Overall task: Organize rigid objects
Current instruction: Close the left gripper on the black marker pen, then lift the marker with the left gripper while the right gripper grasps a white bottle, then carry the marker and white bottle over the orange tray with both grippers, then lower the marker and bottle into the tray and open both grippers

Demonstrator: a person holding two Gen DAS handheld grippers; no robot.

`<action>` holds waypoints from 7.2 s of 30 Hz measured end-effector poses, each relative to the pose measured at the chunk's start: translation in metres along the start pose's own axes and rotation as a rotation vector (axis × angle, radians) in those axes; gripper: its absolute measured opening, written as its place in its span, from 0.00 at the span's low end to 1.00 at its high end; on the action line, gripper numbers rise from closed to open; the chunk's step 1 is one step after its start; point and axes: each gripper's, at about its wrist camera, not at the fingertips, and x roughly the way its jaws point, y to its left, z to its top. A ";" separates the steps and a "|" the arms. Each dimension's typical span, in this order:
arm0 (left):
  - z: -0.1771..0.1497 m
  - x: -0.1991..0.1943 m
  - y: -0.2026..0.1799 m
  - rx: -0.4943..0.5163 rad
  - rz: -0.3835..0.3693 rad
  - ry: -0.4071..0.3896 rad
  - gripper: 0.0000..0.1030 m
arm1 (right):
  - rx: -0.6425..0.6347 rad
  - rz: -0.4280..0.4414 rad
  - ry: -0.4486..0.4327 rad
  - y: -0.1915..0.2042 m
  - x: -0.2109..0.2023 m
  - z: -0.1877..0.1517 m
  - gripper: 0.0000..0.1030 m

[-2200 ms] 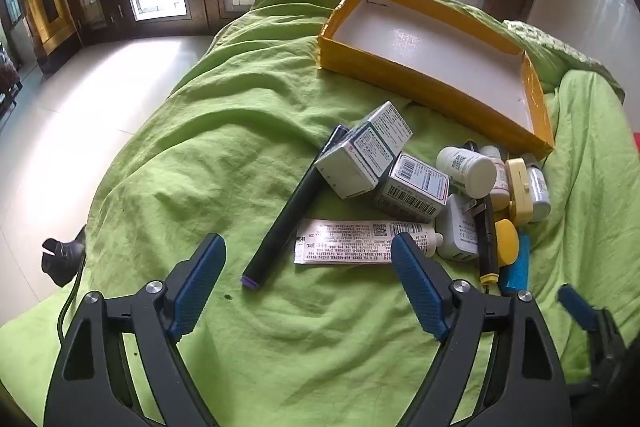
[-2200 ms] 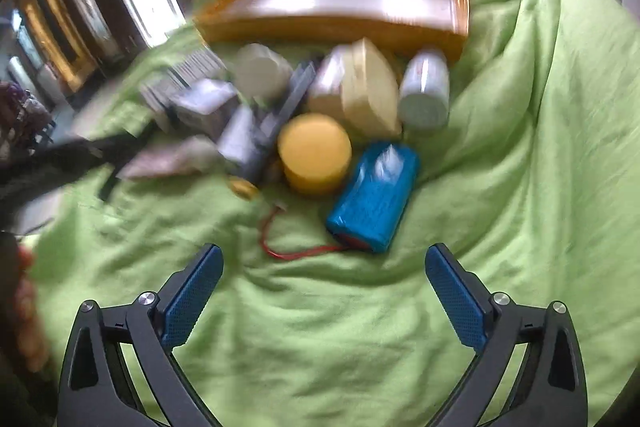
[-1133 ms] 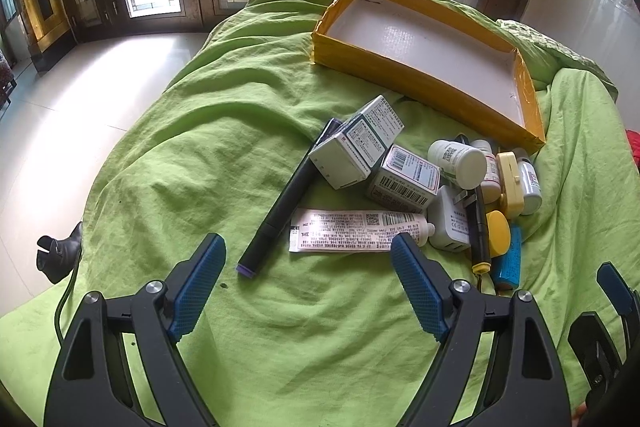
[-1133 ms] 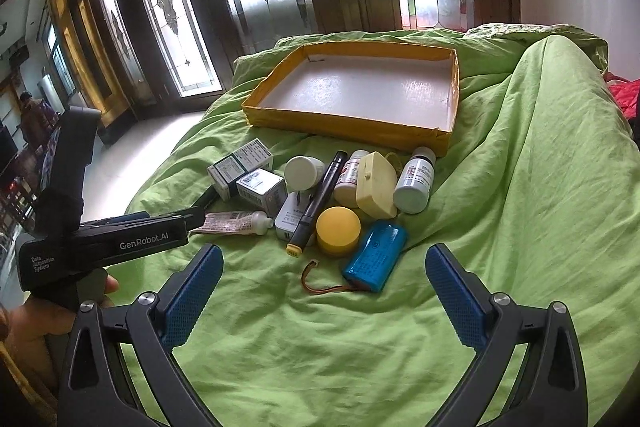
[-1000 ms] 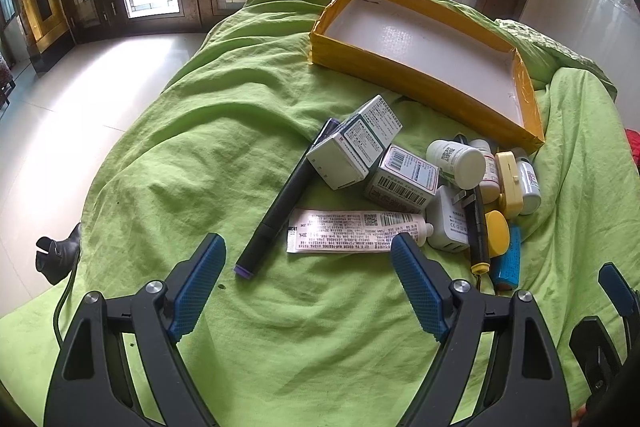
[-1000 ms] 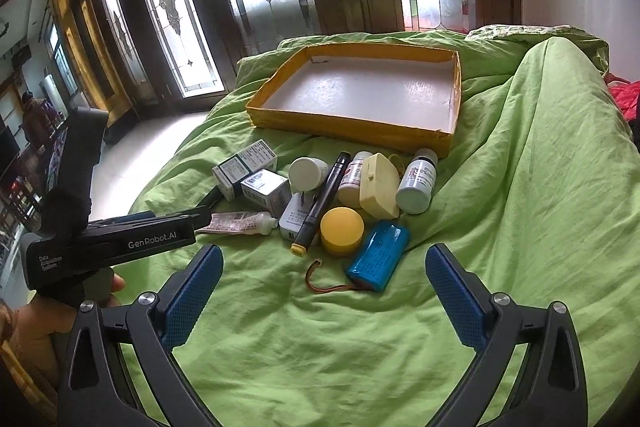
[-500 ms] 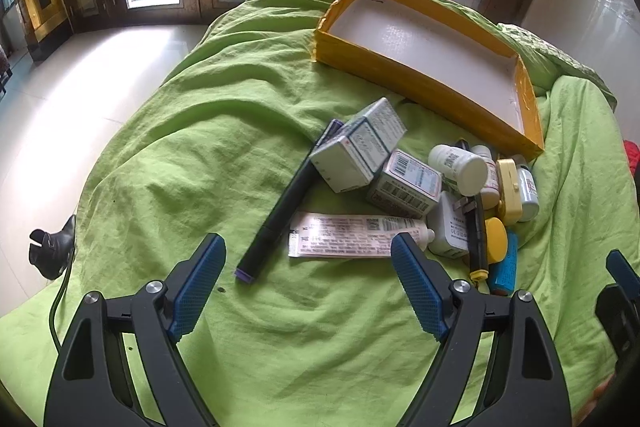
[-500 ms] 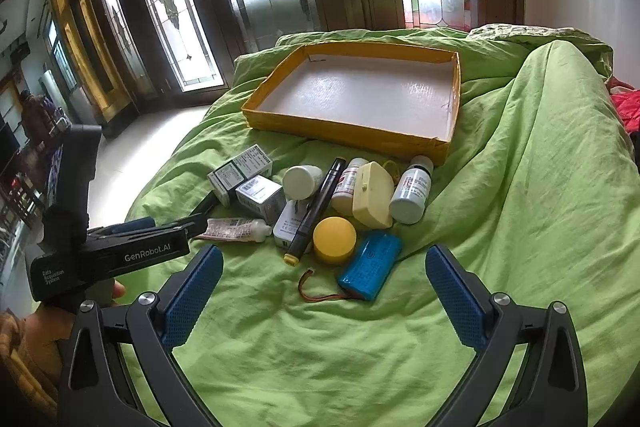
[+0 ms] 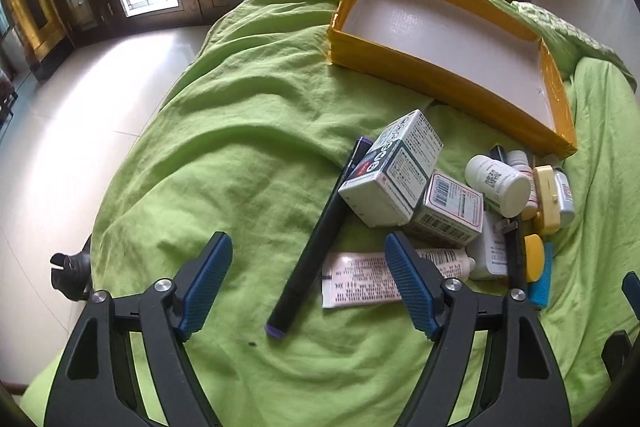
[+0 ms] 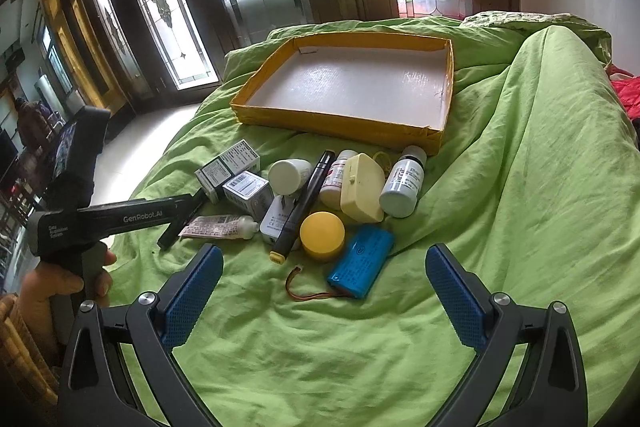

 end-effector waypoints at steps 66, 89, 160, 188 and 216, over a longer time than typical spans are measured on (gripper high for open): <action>-0.031 0.025 0.000 -0.048 -0.116 0.194 0.12 | 0.336 -0.027 0.332 -0.092 0.130 0.071 0.44; -0.035 0.036 0.005 -0.055 -0.103 0.212 0.13 | 0.282 -0.025 0.321 -0.091 0.126 0.052 0.31; 0.169 0.052 -0.076 0.008 -0.340 -0.015 0.12 | 0.368 0.087 0.048 -0.099 0.121 0.139 0.30; 0.148 0.084 -0.084 0.075 -0.251 0.057 0.12 | 0.320 -0.117 0.186 -0.132 0.129 0.125 0.29; 0.162 0.109 -0.068 0.071 -0.189 0.022 0.13 | 0.112 -0.241 0.146 -0.094 0.149 0.123 0.30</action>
